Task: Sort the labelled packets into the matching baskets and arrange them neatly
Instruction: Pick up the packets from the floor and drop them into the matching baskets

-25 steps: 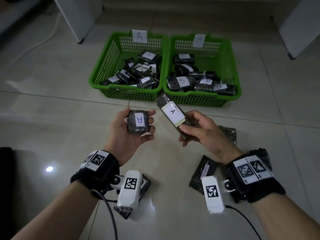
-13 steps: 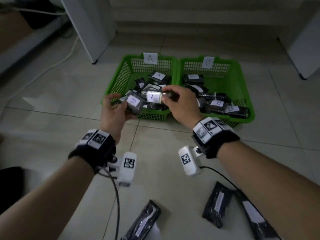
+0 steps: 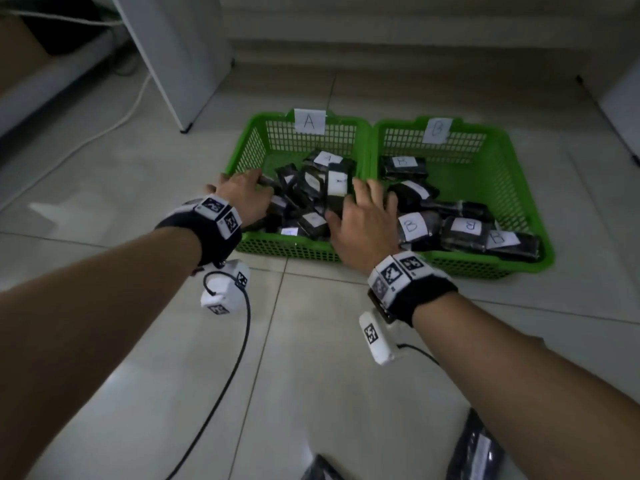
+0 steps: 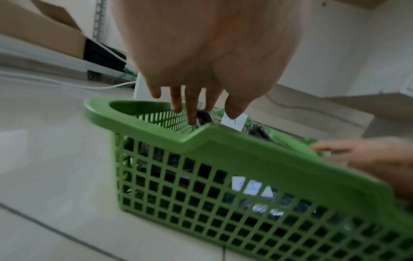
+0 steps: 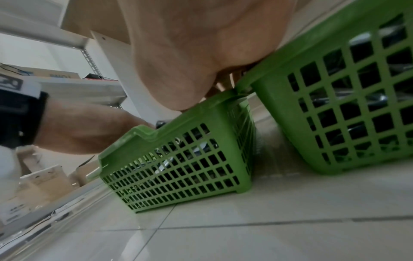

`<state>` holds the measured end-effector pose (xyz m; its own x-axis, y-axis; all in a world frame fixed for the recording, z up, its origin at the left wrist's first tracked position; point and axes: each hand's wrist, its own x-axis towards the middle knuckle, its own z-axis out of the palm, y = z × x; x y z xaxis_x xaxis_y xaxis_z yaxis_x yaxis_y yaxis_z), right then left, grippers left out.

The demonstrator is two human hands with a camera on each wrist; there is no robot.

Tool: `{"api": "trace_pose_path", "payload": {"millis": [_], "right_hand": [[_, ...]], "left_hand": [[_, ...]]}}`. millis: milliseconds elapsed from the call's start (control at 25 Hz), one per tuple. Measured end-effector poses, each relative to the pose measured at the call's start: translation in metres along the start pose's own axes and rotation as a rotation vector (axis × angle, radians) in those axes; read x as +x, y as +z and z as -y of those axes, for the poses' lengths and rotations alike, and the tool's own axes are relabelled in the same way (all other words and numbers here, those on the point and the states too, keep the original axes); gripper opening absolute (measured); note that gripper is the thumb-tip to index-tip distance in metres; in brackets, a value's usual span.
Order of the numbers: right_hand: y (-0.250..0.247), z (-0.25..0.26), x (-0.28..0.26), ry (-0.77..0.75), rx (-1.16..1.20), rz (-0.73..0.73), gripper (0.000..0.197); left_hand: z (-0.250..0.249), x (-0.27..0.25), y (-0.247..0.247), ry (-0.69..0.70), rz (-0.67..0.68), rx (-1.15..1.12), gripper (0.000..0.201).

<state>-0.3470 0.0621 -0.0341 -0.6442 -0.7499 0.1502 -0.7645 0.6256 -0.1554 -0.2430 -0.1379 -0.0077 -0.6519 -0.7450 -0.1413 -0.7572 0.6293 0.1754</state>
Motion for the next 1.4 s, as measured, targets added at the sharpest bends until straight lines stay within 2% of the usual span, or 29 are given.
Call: {"api": "trace_pose_path", "payload": {"millis": [80,160,240,280,360,400,440,520,560,640,720,800,840,920,1000,1040,1120,1200,1240,1400], "right_hand": [[-0.007,-0.001,-0.006,-0.013,0.056,-0.039,0.056],[-0.019,0.0,-0.028,-0.043,0.162,-0.17,0.048],[-0.025,0.004,-0.066,-0.143,0.315,-0.271,0.039],[-0.024,0.006,-0.094,-0.213,0.412,-0.249,0.036],[-0.016,0.009,-0.151,-0.343,0.562,-0.093,0.033],[-0.012,0.01,-0.177,-0.398,0.597,-0.006,0.034],[-0.009,0.009,-0.202,-0.442,0.608,0.076,0.036],[-0.006,-0.002,-0.234,-0.465,0.591,0.173,0.038],[-0.008,-0.011,-0.242,-0.426,0.581,0.194,0.038],[-0.015,-0.035,-0.243,-0.31,0.548,0.174,0.036],[-0.024,-0.06,-0.243,-0.202,0.504,0.152,0.032],[-0.035,-0.077,-0.248,-0.1,0.446,0.207,0.031],[-0.042,-0.083,-0.251,-0.041,0.394,0.252,0.033],[-0.055,-0.089,-0.257,0.095,0.216,0.368,0.051],[-0.064,-0.09,-0.262,0.22,-0.006,0.544,0.086],[-0.065,-0.088,-0.267,0.253,-0.073,0.625,0.103],[-0.06,-0.084,-0.274,0.257,-0.09,0.685,0.118],[-0.051,-0.082,-0.275,0.235,-0.022,0.644,0.115],[-0.047,-0.083,-0.273,0.232,0.048,0.61,0.109],[-0.039,-0.1,-0.257,0.376,0.592,0.413,0.042]], "left_hand": [[0.0,-0.002,0.011,-0.008,0.123,0.166,0.058],[-0.001,-0.013,0.018,0.02,0.091,0.176,0.066],[-0.007,-0.042,0.019,0.079,-0.105,0.014,0.055],[-0.01,-0.066,0.02,0.127,-0.222,-0.07,0.048],[-0.013,-0.121,0.028,0.248,-0.406,-0.142,0.036],[-0.012,-0.148,0.036,0.302,-0.438,-0.168,0.03],[-0.011,-0.178,0.046,0.35,-0.398,-0.21,0.025],[-0.01,-0.23,0.064,0.378,-0.158,-0.298,0.016],[-0.012,-0.254,0.072,0.35,0.005,-0.285,0.021],[-0.017,-0.294,0.082,0.323,0.285,-0.08,0.049],[-0.024,-0.321,0.087,0.344,0.435,0.135,0.066],[-0.032,-0.337,0.086,0.355,0.467,0.212,0.067],[-0.036,-0.339,0.084,0.36,0.458,0.214,0.061],[-0.043,-0.337,0.08,0.332,0.435,0.147,0.044],[-0.05,-0.328,0.081,0.262,0.404,-0.076,0.027],[-0.054,-0.323,0.084,0.213,0.391,-0.257,0.019],[-0.064,-0.315,0.087,0.068,0.412,-0.666,0.012],[-0.076,-0.31,0.087,-0.059,0.478,-1.009,0.016],[-0.08,-0.309,0.085,-0.077,0.485,-1.09,0.019],[-0.088,-0.307,0.081,-0.056,0.457,-1.178,0.026]]}}
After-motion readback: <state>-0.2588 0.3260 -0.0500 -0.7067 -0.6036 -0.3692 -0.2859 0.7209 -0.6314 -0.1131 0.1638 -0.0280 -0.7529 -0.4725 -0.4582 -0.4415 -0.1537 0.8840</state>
